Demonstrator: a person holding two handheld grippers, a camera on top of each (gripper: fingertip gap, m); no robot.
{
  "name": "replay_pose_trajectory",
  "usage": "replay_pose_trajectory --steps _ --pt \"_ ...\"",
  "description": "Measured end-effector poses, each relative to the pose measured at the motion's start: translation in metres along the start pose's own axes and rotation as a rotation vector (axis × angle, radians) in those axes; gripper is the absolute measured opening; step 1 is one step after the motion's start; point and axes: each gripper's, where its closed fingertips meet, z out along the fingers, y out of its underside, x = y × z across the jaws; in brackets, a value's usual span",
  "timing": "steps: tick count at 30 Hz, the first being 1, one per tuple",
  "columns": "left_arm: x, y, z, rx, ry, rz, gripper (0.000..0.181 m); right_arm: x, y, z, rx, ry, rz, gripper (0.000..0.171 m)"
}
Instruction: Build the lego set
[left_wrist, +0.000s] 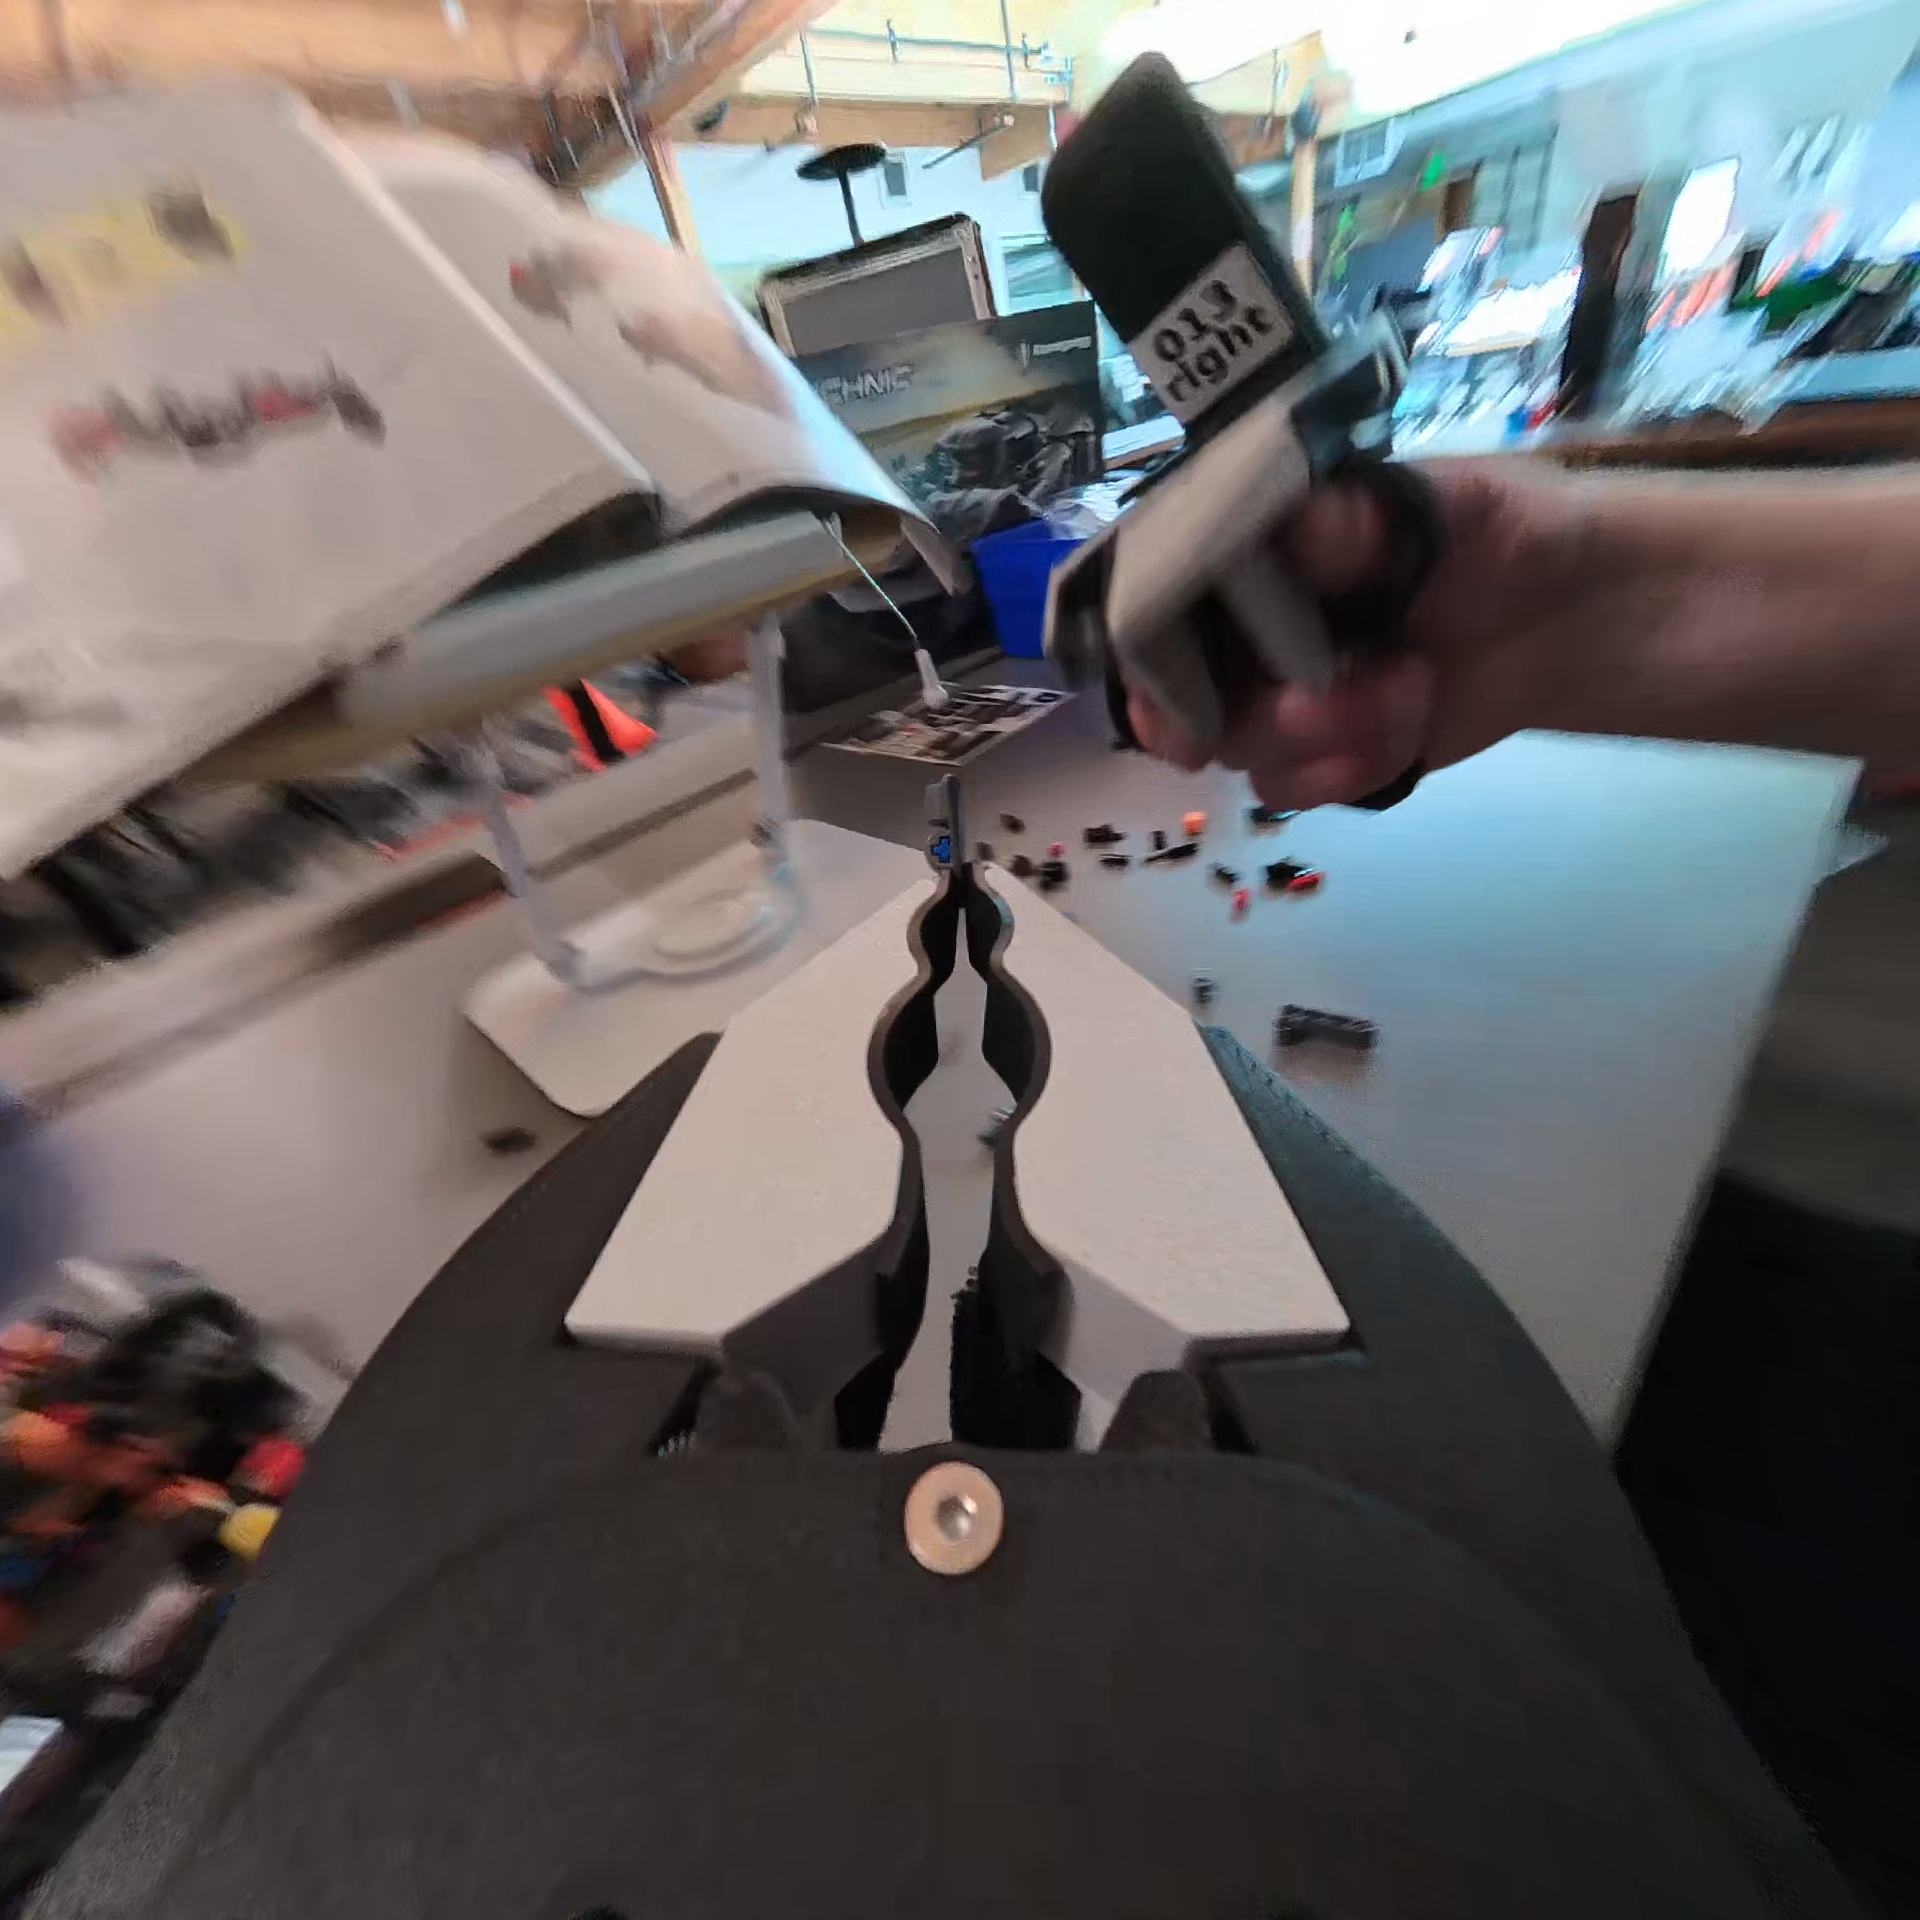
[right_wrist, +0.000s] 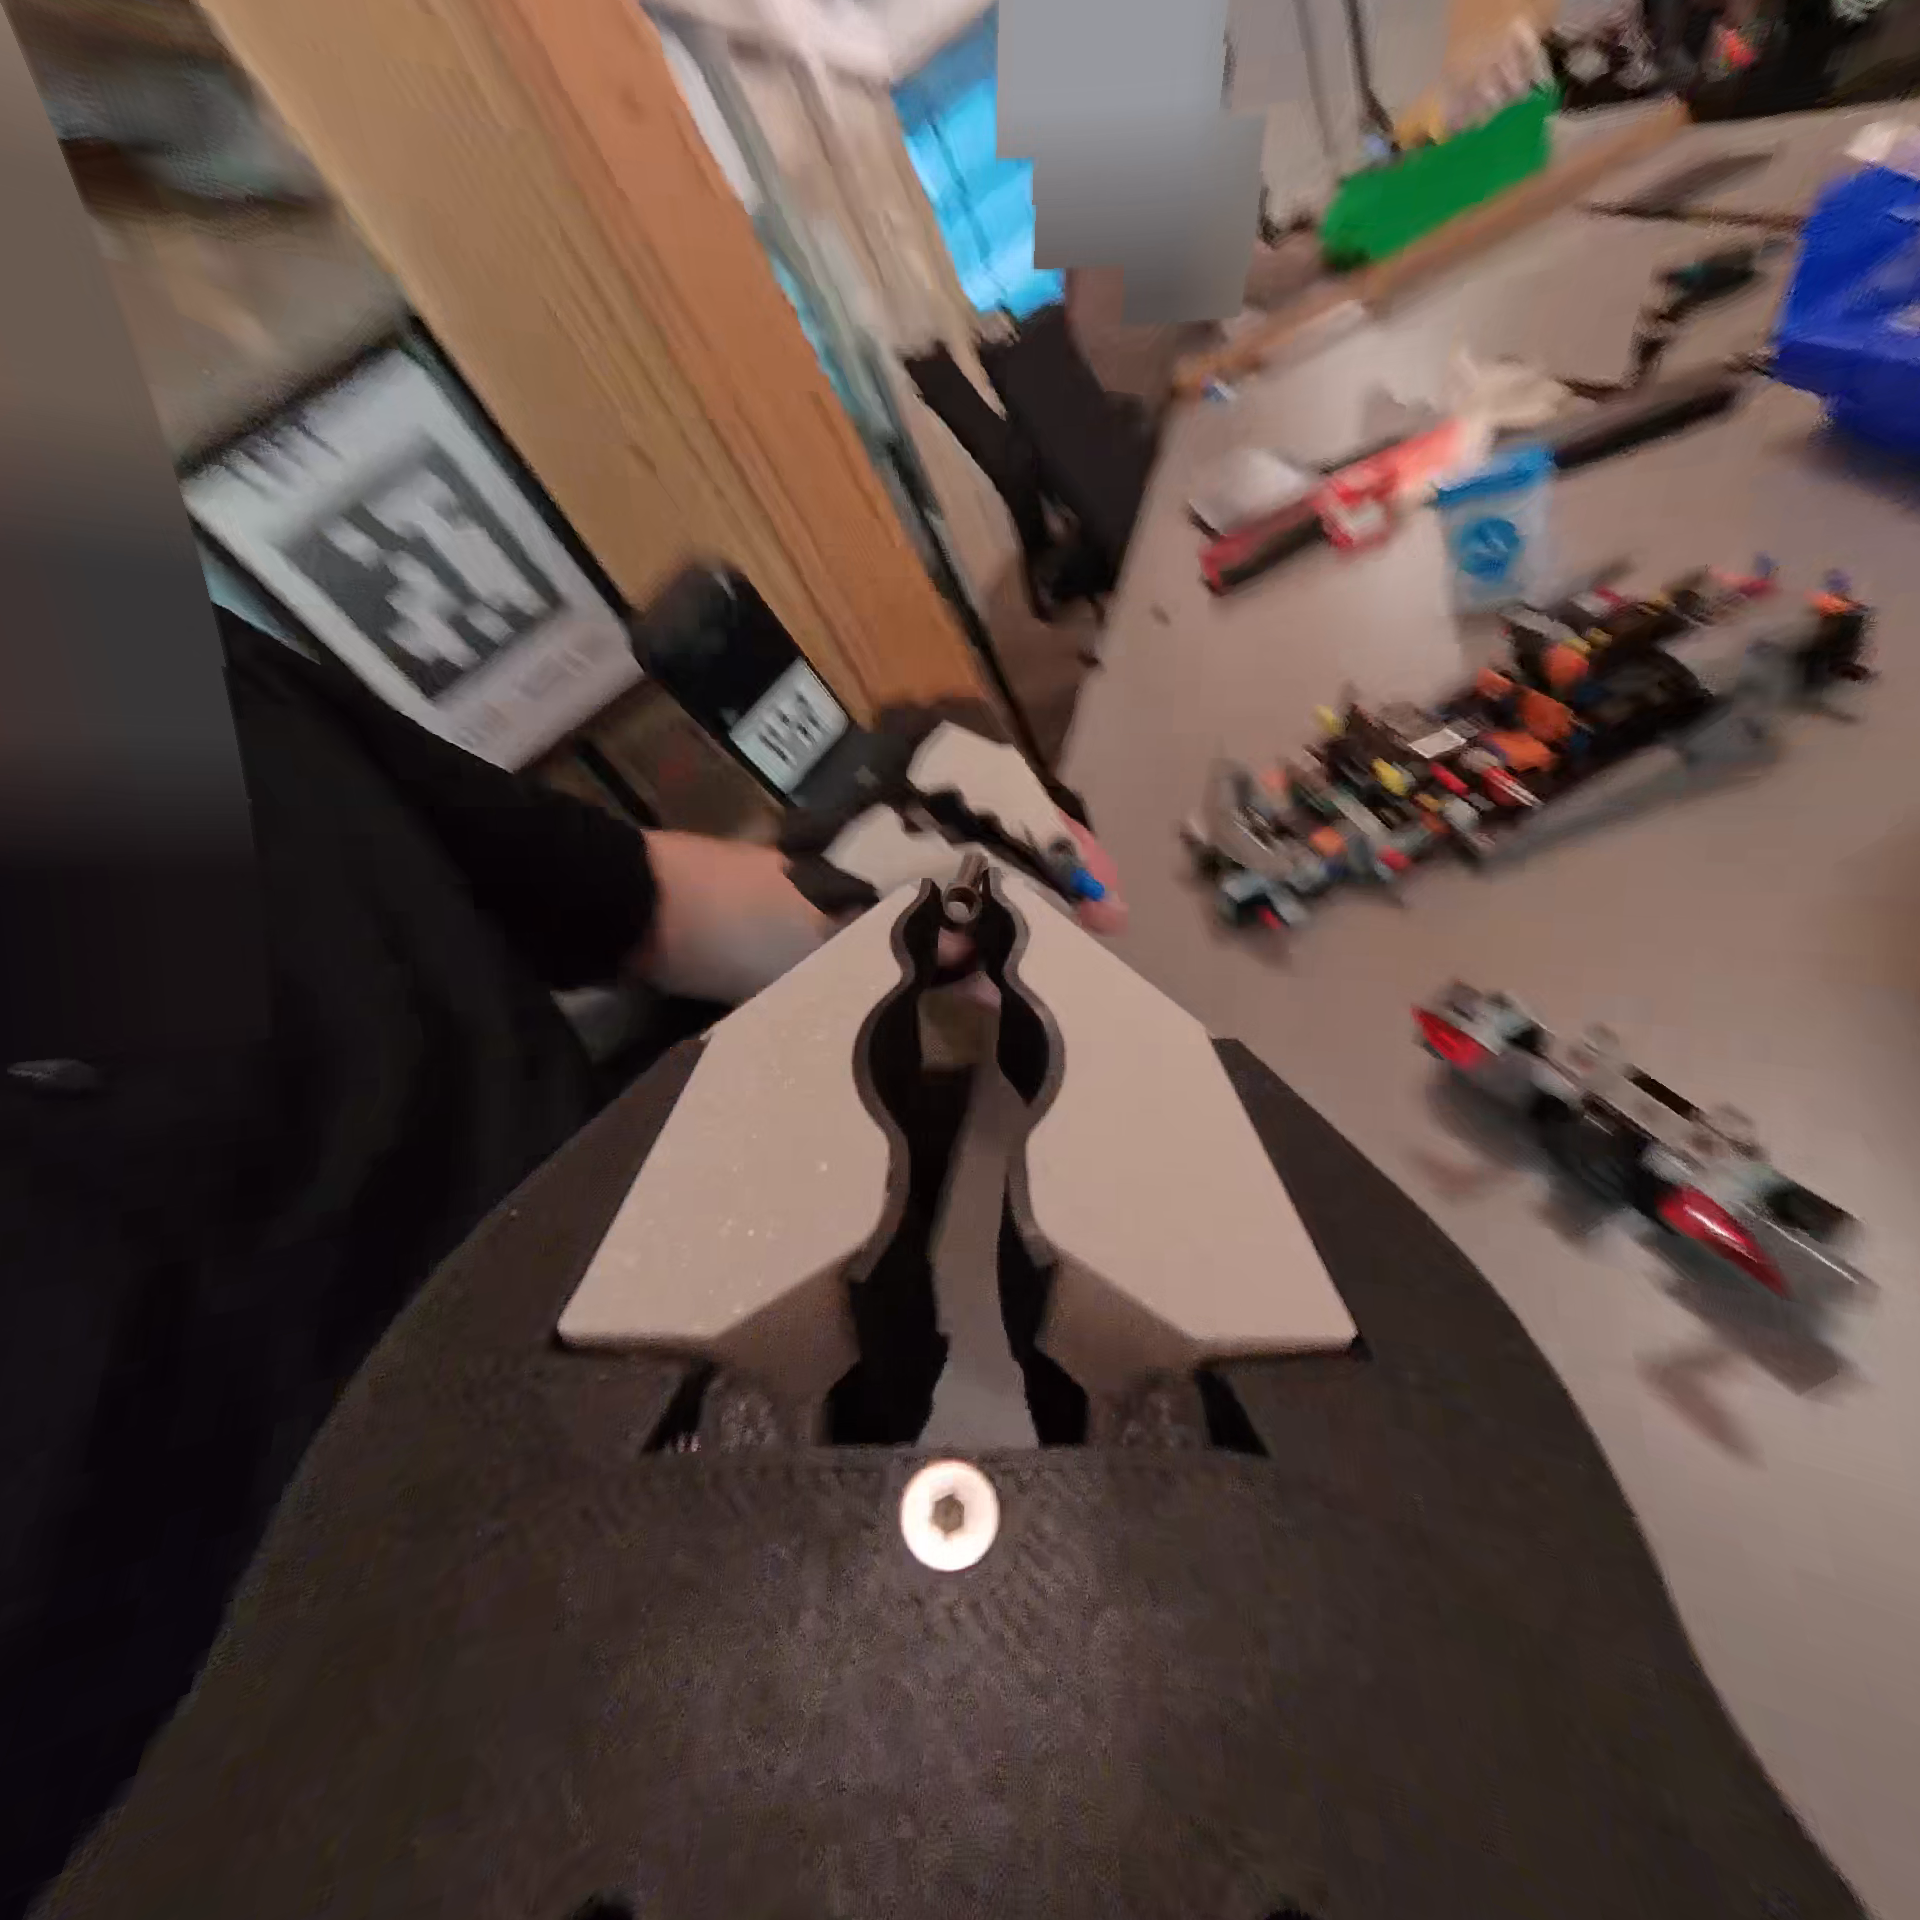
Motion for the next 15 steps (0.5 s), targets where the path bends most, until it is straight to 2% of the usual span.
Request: replay_pose_trajectory --steps 3,7,15 --pt "0.008 -0.009 0.001 0.004 -0.01 0.164 0.0 -0.016 -0.022 0.002 0.156 -0.169 0.095 0.005" --pt "0.013 -0.02 0.003 0.009 -0.032 0.314 0.0 -0.02 -0.026 0.006 0.251 -0.3 0.194 0.005" --pt "0.018 -0.036 0.006 0.047 -0.021 0.485 0.0 -0.027 -0.03 0.003 0.342 -0.427 0.255 0.005"
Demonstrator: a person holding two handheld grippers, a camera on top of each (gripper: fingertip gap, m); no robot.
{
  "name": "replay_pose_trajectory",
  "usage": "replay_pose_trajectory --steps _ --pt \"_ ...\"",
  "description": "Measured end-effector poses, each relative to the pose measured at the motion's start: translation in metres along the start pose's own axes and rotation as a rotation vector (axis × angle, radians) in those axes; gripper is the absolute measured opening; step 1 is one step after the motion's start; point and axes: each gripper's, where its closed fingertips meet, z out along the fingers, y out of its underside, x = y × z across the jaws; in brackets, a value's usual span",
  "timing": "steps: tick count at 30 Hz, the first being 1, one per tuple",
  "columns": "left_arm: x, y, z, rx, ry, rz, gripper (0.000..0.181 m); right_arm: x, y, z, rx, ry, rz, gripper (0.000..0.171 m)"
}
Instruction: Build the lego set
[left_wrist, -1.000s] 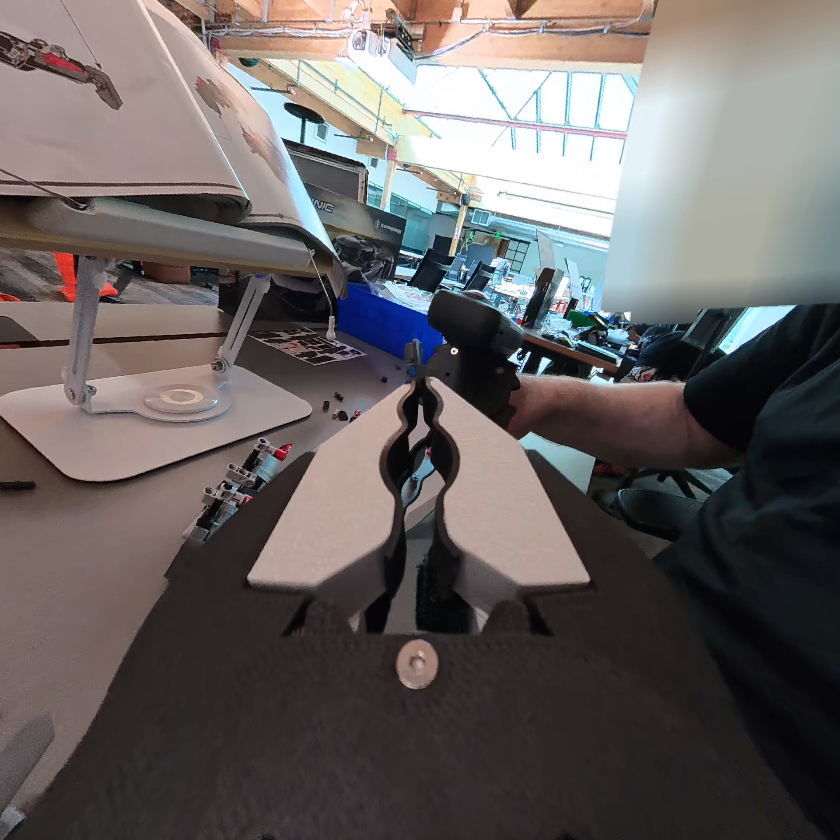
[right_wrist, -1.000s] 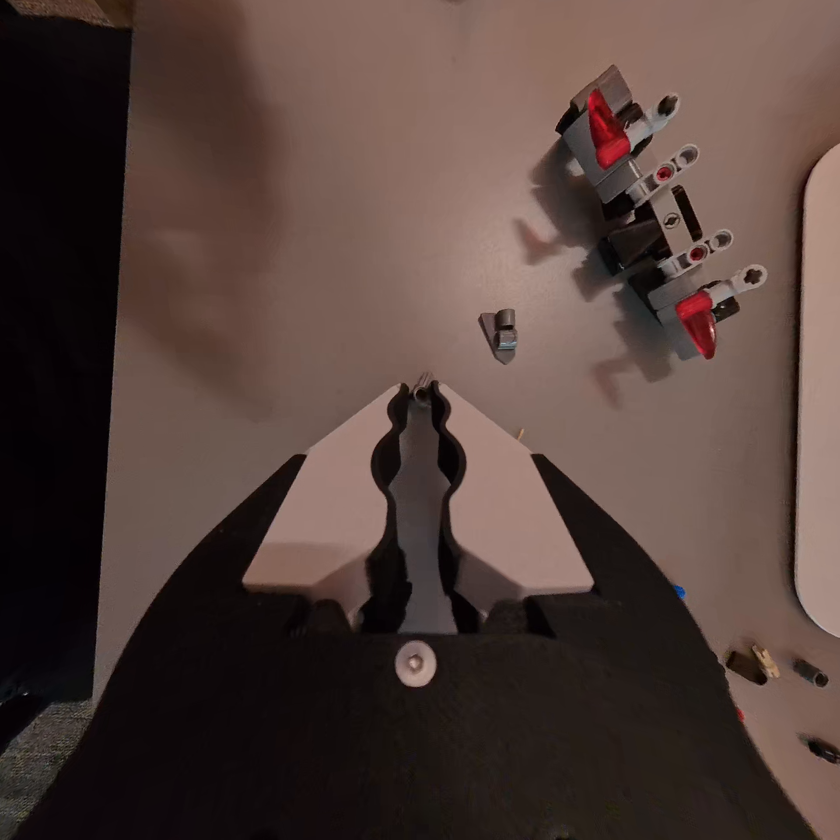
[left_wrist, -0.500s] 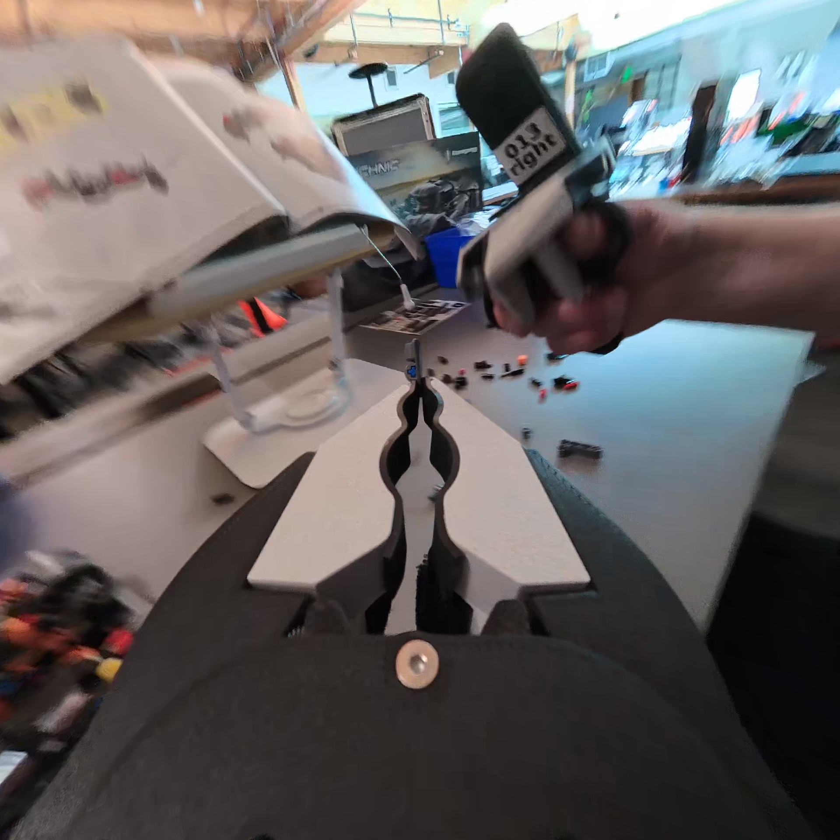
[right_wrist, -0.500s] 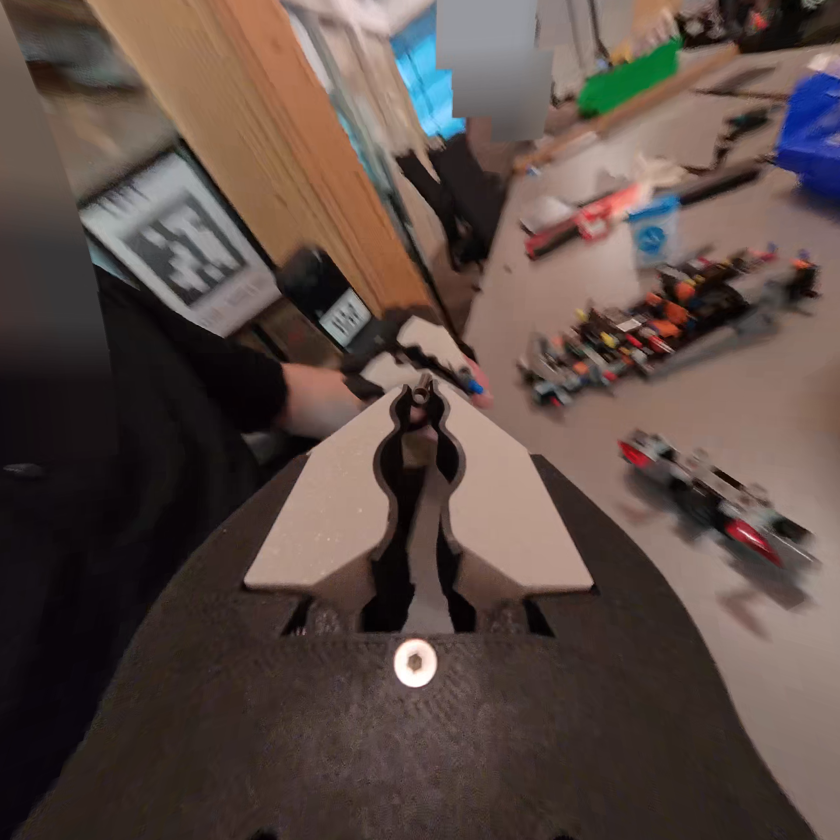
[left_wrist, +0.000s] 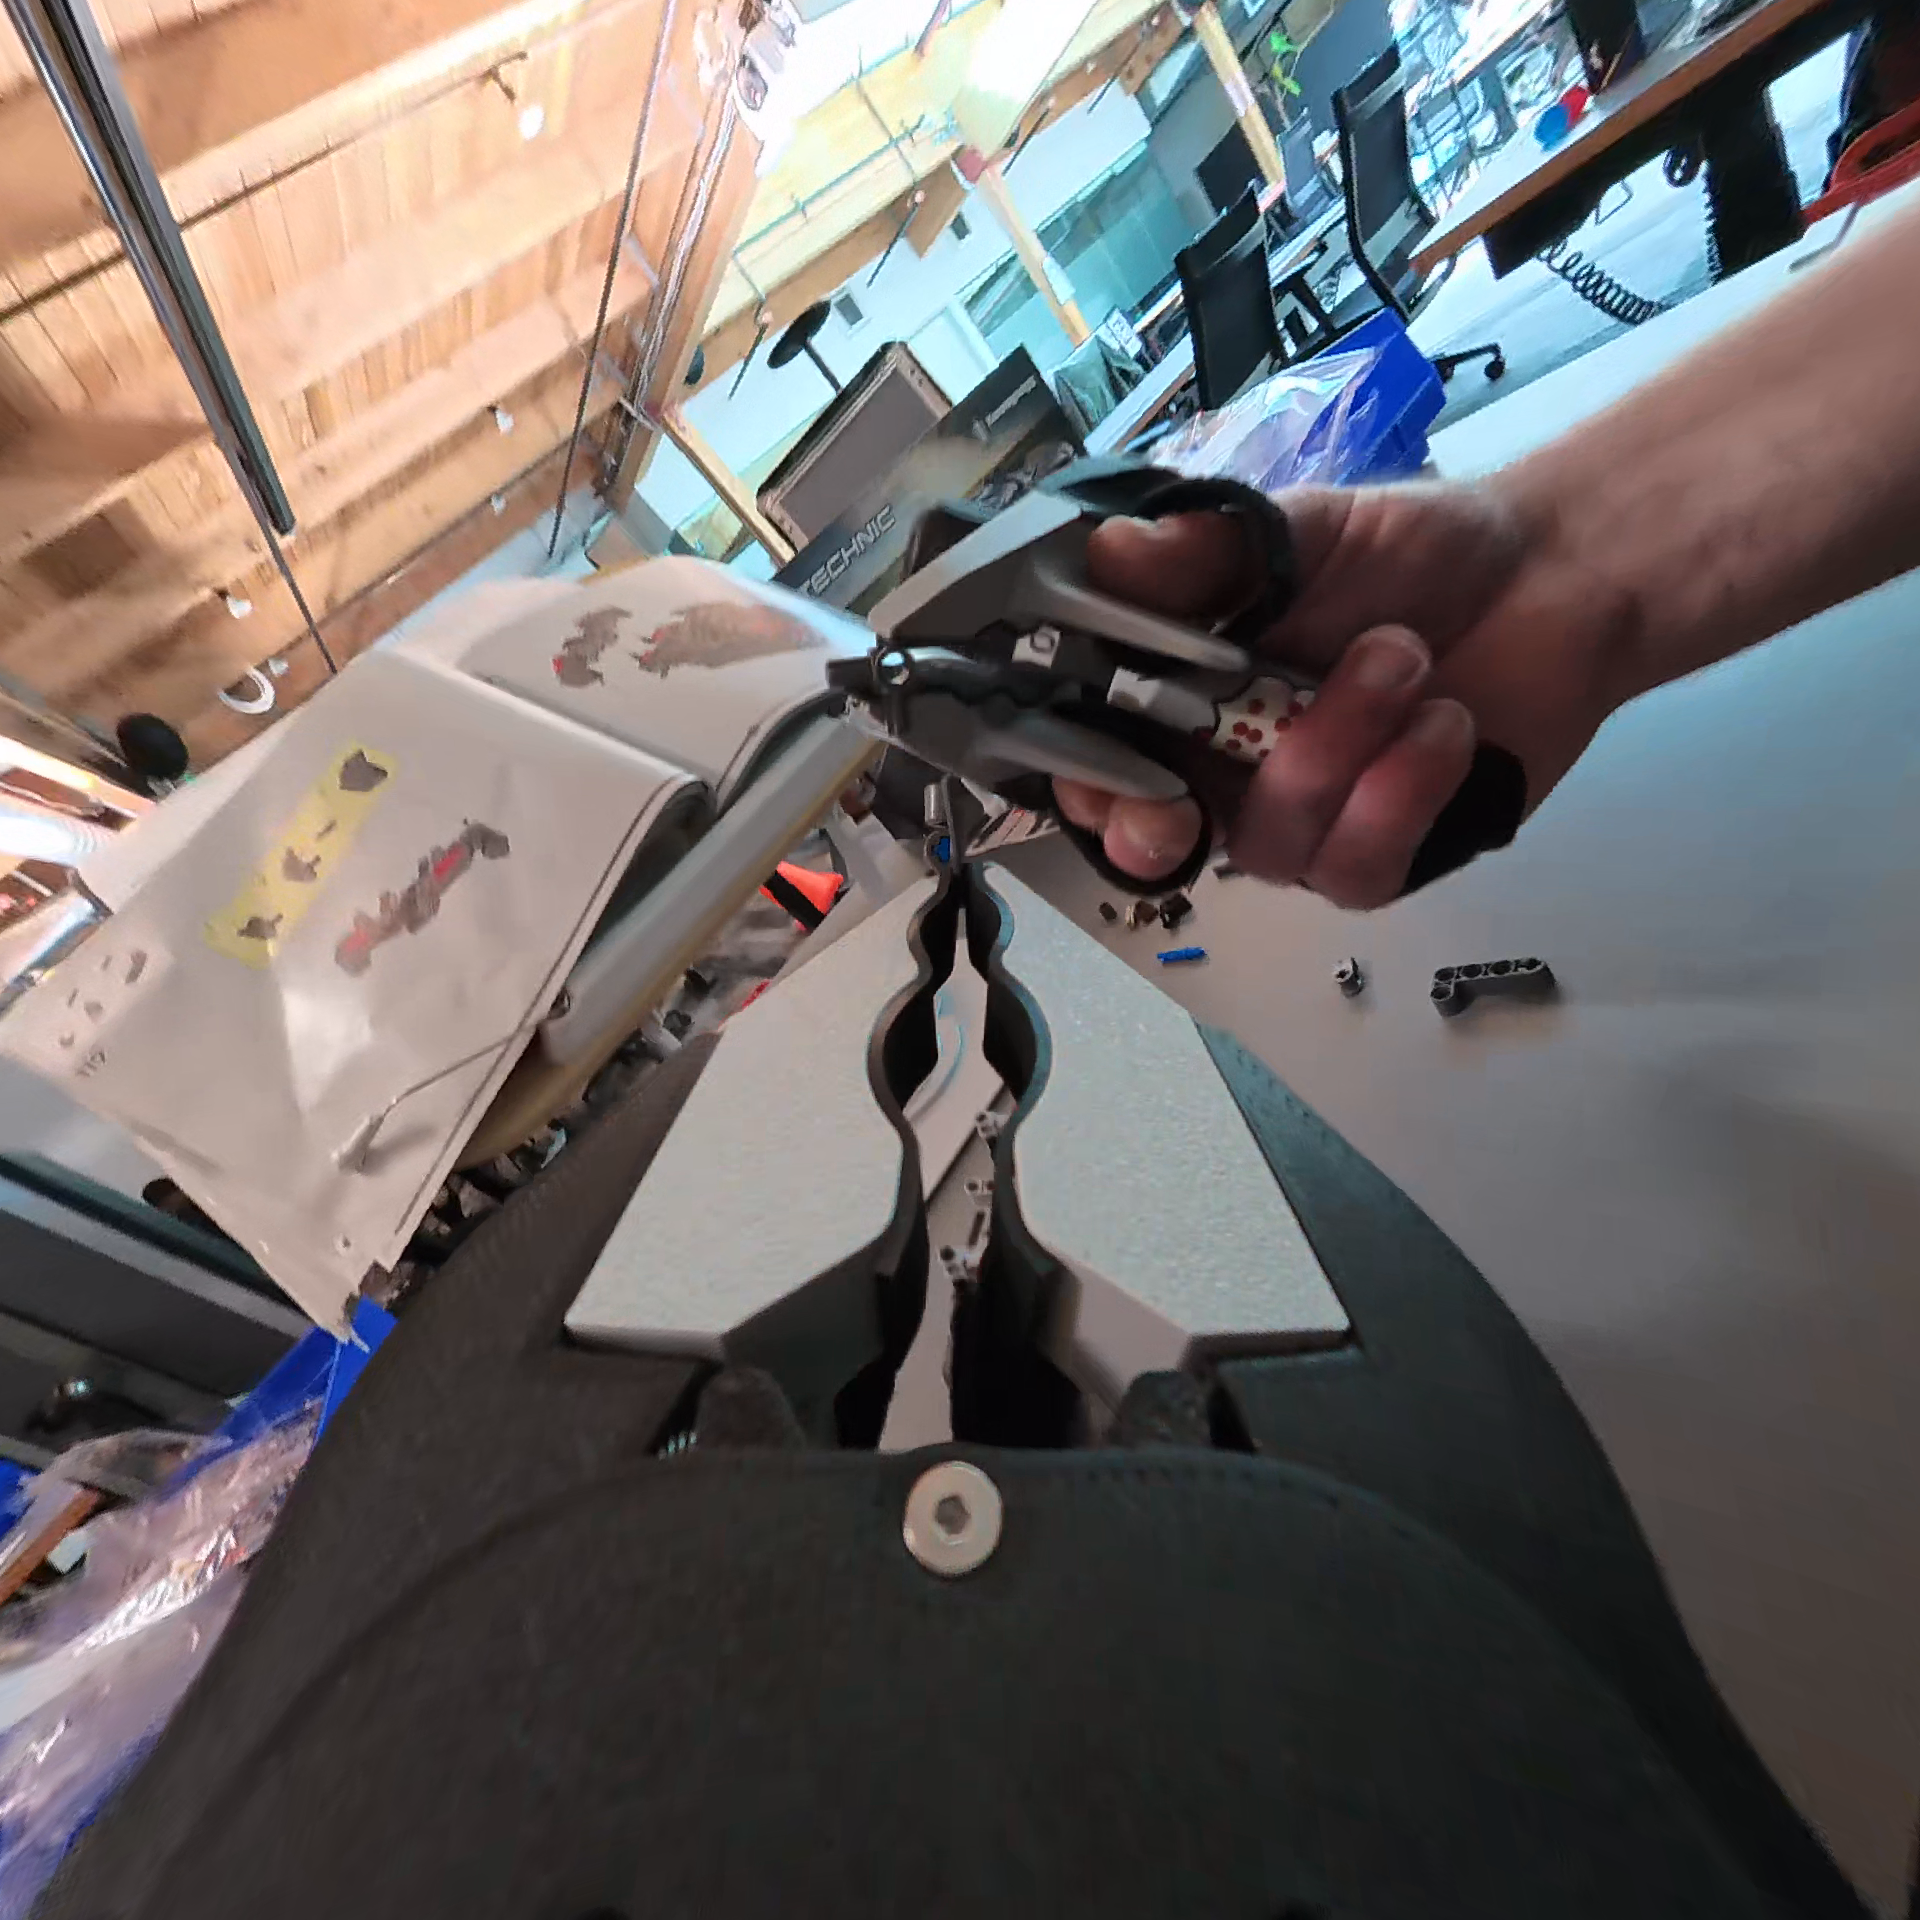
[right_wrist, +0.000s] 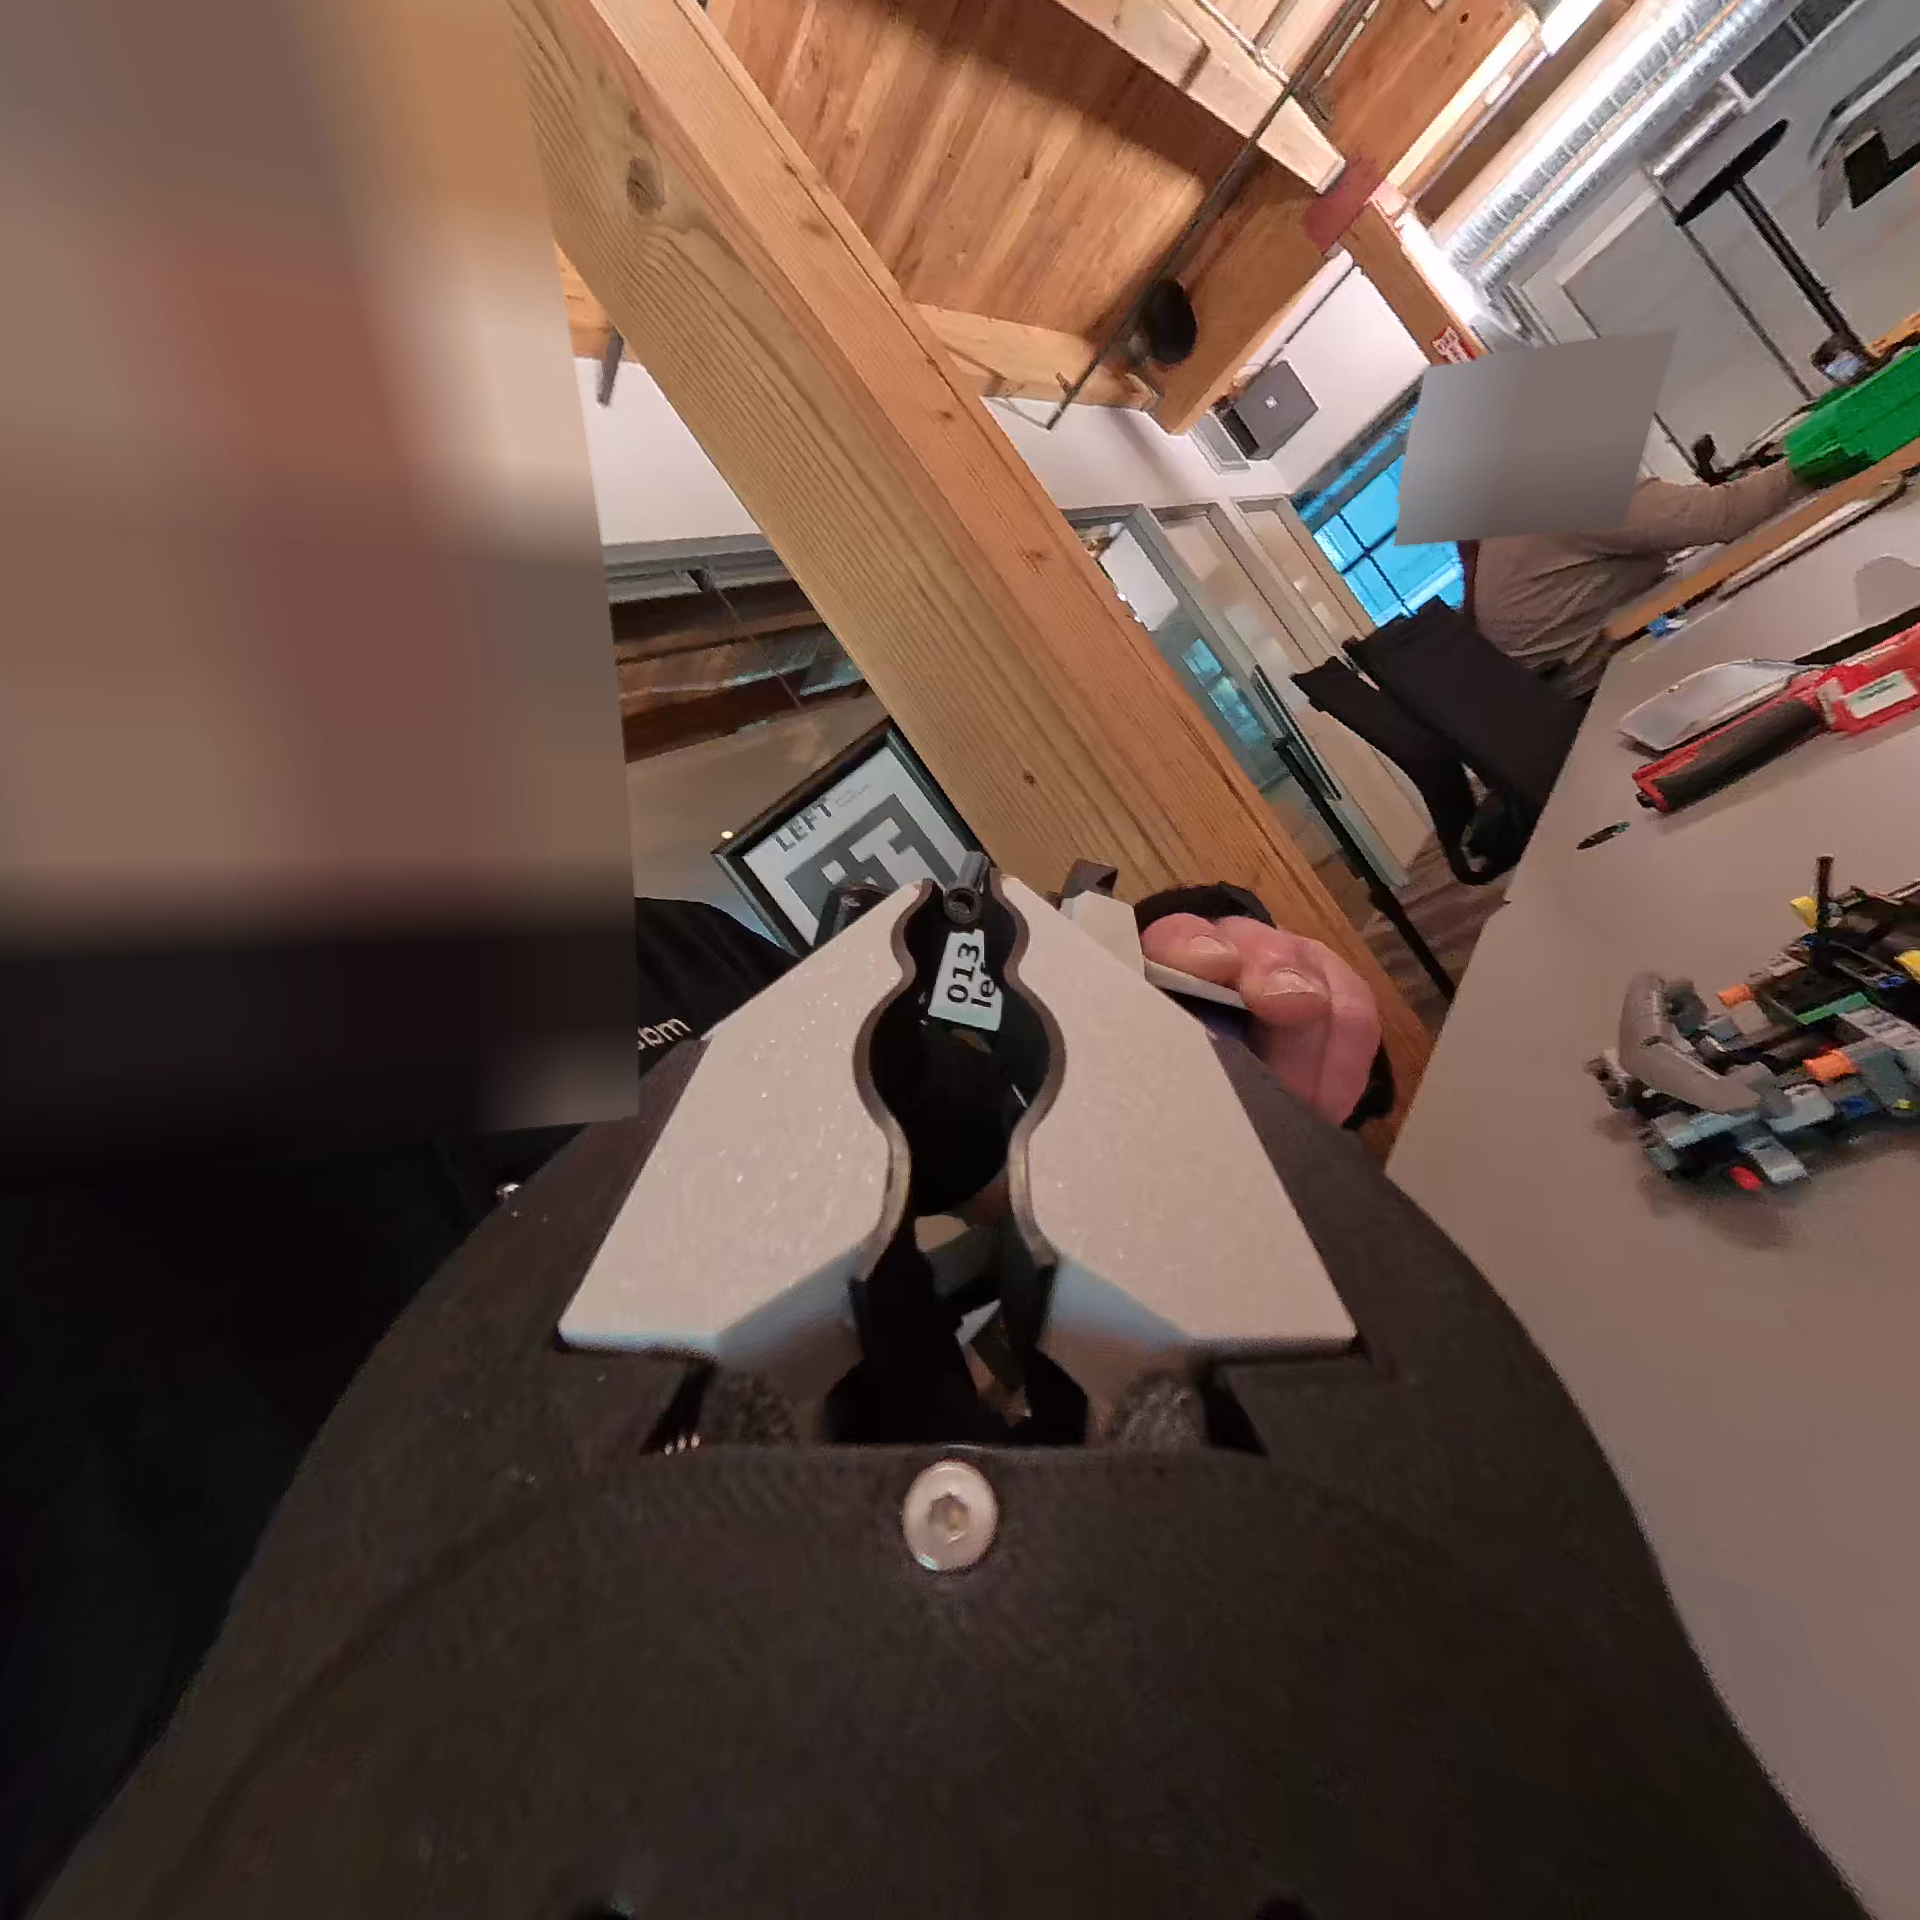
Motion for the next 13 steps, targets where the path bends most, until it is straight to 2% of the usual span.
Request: replay_pose_trajectory --steps 13 --pt "-0.007 -0.015 0.0 0.061 -0.032 0.025 0.0 -0.009 0.0 0.003 0.068 -0.125 0.031 0.005"
